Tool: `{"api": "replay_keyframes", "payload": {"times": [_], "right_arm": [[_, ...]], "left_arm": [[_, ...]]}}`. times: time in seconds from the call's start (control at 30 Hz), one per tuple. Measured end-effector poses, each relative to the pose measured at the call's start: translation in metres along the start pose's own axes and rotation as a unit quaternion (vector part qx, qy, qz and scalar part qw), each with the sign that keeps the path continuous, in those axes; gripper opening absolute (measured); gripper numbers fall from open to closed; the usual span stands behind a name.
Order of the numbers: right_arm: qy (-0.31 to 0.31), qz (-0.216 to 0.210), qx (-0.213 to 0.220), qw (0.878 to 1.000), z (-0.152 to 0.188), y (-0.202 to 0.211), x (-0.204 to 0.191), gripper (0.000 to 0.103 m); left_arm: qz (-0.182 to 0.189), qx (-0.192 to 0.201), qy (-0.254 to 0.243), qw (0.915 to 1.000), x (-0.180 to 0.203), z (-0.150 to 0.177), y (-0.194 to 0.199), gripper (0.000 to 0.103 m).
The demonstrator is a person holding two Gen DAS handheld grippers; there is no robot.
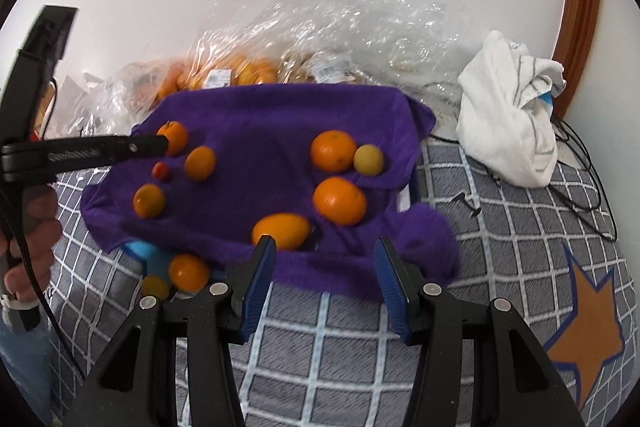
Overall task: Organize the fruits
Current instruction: 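Open the right gripper to drop the yellow fruit while the left gripper releases the orange onto the towel, then grasp an orange from the bed with the right gripper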
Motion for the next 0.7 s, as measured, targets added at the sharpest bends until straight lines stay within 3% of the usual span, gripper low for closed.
{"api": "replay_keyframes", "payload": {"times": [0.13, 0.37, 0.53, 0.7], "right_arm": [[0.009, -0.008, 0.004, 1.0, 0.005, 0.003, -0.015, 0.051], [0.025, 0.003, 0.0, 1.0, 0.011, -0.006, -0.037, 0.051], [0.015, -0.04, -0.023, 0.999, 0.018, -0.024, -0.056, 0.048], [0.029, -0.053, -0.039, 0.997, 0.023, -0.042, -0.075, 0.045]], "left_arm": [[-0.011, 0.016, 0.012, 0.9997, -0.022, 0.015, 0.016, 0.032], [-0.014, 0.0, 0.048, 0.9988, -0.061, 0.049, 0.025, 0.032], [-0.025, -0.021, 0.067, 0.9972, -0.088, 0.077, 0.025, 0.032], [-0.031, -0.035, 0.081, 0.9956, -0.105, 0.097, 0.025, 0.032]]}}
Point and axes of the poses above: each gripper's, at about its wrist camera, not at the fingertips, and y roughly against the way its jaws point, x to its right, z to its underside, the point moved 7 cm from there along -y, roughly the way its jaws point, and after that the axes turned 12 degrees about -z, right-handed, at the moved point
